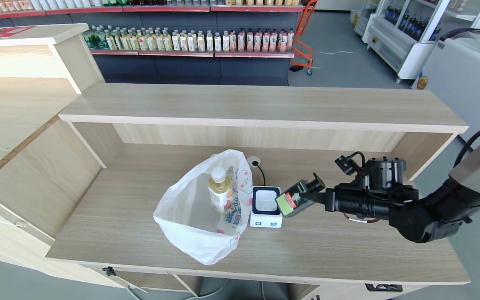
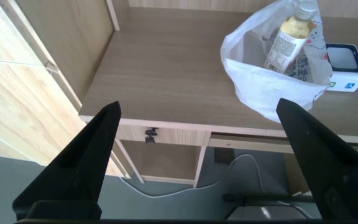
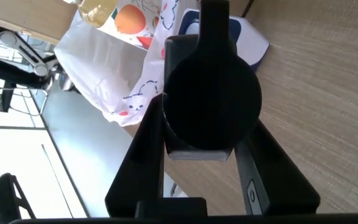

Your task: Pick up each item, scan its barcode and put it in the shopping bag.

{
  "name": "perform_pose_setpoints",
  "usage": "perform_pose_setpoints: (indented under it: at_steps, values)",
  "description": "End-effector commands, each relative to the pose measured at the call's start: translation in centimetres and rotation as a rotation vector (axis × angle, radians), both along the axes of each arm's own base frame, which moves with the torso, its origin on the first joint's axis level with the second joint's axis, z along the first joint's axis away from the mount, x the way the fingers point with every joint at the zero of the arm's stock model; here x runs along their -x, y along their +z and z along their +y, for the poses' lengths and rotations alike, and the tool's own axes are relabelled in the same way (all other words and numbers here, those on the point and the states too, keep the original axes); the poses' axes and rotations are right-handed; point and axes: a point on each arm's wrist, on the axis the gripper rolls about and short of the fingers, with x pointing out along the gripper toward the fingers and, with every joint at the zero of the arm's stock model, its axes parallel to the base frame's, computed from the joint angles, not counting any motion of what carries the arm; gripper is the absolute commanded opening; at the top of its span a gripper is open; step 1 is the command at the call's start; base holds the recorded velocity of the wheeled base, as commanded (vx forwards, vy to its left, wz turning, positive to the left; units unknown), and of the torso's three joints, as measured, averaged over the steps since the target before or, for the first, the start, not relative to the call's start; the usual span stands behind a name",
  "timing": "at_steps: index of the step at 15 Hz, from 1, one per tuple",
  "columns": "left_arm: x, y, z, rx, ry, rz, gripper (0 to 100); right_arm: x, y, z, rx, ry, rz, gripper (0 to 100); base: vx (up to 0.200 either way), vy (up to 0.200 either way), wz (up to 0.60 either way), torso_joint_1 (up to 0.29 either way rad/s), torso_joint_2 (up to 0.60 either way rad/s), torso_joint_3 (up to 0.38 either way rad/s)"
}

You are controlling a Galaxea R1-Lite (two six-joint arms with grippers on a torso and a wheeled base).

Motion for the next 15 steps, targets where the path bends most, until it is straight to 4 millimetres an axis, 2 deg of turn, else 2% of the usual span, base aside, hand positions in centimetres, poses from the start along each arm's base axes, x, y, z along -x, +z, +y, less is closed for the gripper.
perform_pose_setpoints:
  at_steps: [1, 7, 15]
  values:
    - [0.0, 0.0, 0.0, 0.000, 0.001, 0.000, 100, -0.8, -1.2, 0.7, -0.002, 0.013, 0.009, 0, 0.000, 0.000, 0.00, 0.000, 0.00, 0.000]
    - [0.0, 0.0, 0.0, 0.000, 0.001, 0.000, 100, -2.1, -3.0, 2.6, -0.024, 0.050, -0.051, 0, 0.000, 0.000, 0.00, 0.000, 0.00, 0.000]
    - [0.0, 0.0, 0.0, 0.000, 0.001, 0.000, 100, -3.0, -2.8, 2.9, -0.036, 0.047, -0.076, 0, 0.000, 0.000, 0.00, 0.000, 0.00, 0.000]
